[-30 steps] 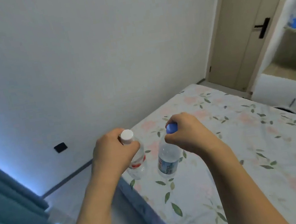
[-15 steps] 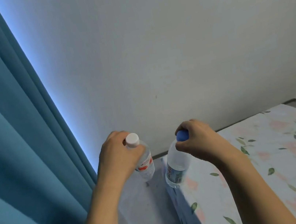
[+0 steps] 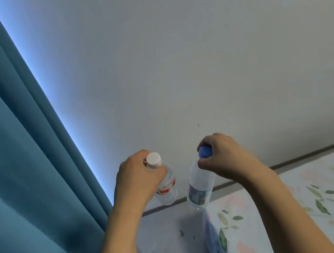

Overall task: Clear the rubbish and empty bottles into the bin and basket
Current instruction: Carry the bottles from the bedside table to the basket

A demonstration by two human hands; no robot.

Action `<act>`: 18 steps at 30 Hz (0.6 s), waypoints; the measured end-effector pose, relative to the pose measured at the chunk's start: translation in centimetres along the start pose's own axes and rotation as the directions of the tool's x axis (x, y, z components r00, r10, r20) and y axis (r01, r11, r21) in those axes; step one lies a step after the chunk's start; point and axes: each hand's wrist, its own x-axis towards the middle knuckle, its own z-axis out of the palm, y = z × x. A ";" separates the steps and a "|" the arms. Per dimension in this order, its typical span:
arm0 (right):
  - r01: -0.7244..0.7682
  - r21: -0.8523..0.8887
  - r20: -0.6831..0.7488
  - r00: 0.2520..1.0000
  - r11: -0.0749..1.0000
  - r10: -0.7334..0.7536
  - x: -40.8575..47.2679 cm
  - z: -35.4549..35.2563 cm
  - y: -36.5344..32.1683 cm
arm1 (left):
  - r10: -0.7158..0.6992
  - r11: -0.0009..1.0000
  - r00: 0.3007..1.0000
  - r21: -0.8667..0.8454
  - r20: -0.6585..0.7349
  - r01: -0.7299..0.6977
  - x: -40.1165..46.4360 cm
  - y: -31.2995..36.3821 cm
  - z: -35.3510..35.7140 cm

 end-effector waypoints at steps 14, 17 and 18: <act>-0.126 -0.011 -0.089 0.988 0.992 0.125 20.9 4.2 -1.9 | 0.093 0.996 0.995 0.015 0.028 -0.093 24.3 -4.7 0.6; -0.168 0.010 -0.152 0.974 0.986 0.167 24.5 4.4 -1.3 | 0.133 0.991 0.989 0.004 0.058 -0.134 29.2 -4.9 1.6; -0.182 0.019 -0.171 0.968 0.983 0.183 25.5 4.5 -1.1 | 0.143 0.990 0.987 -0.002 0.078 -0.144 30.6 -4.8 2.3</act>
